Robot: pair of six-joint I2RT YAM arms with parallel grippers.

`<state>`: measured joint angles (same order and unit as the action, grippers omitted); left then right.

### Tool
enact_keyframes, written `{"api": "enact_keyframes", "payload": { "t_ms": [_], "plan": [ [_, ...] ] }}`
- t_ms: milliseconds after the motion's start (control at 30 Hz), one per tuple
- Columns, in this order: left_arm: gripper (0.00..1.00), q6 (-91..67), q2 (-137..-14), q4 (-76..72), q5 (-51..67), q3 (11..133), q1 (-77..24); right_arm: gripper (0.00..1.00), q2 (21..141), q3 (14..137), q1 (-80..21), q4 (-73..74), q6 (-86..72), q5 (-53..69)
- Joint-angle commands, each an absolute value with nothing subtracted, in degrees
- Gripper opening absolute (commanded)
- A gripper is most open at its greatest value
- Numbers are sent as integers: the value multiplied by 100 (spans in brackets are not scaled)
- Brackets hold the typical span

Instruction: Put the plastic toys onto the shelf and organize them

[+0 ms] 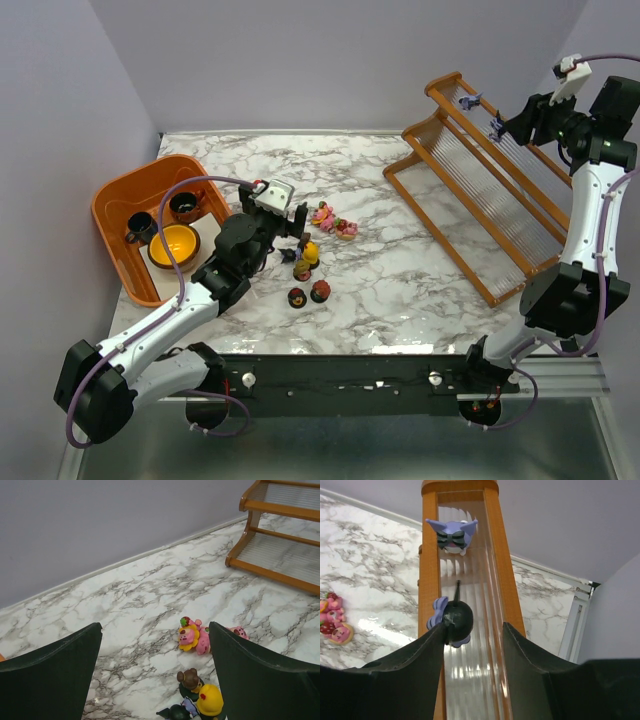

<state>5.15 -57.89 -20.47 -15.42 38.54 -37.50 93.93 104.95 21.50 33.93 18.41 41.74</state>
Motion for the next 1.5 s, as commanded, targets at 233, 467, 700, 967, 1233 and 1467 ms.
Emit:
{"api": "enact_keyframes", "payload": {
  "t_ms": [233,467,700,967,1233,1467],
  "plan": [
    [99,457,-5669,-2171,-1292,3823,-3718,74,8341,10073,2188,3041,1442,4210],
    [99,308,-5642,-2118,-1239,3876,-3727,80,7604,9318,2197,2550,713,4166],
    [99,-228,-5870,-1803,-1344,4095,-3753,89,6453,7833,2154,1426,-746,4245],
    [99,-1588,-6723,285,-2434,5174,-3911,94,5617,6759,1223,1739,-932,3595],
    [99,-2688,-7303,2108,-2873,5791,-3885,94,4985,5688,537,2188,-633,3612],
    [92,-3488,-8068,3277,-2708,6205,-3674,94,4606,5160,264,2153,-571,3612]
  ]
}}
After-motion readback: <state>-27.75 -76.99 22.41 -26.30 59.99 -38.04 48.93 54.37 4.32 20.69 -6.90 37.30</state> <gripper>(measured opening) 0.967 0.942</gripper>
